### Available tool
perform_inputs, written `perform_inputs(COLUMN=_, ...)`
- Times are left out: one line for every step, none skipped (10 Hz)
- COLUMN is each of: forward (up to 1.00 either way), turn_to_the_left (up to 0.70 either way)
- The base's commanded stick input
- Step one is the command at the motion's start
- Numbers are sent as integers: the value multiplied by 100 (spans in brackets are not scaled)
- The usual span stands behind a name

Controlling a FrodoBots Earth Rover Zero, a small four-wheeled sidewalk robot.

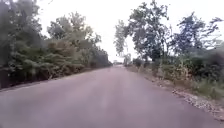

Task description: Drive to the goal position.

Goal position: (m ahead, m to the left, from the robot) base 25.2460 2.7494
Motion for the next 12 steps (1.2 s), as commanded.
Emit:
perform_inputs(forward=100, turn_to_the_left=0)
perform_inputs(forward=100, turn_to_the_left=0)
perform_inputs(forward=100, turn_to_the_left=0)
perform_inputs(forward=100, turn_to_the_left=0)
perform_inputs(forward=100, turn_to_the_left=0)
perform_inputs(forward=100, turn_to_the_left=0)
perform_inputs(forward=100, turn_to_the_left=0)
perform_inputs(forward=100, turn_to_the_left=0)
perform_inputs(forward=100, turn_to_the_left=0)
perform_inputs(forward=100, turn_to_the_left=0)
perform_inputs(forward=100, turn_to_the_left=-6)
perform_inputs(forward=100, turn_to_the_left=-25)
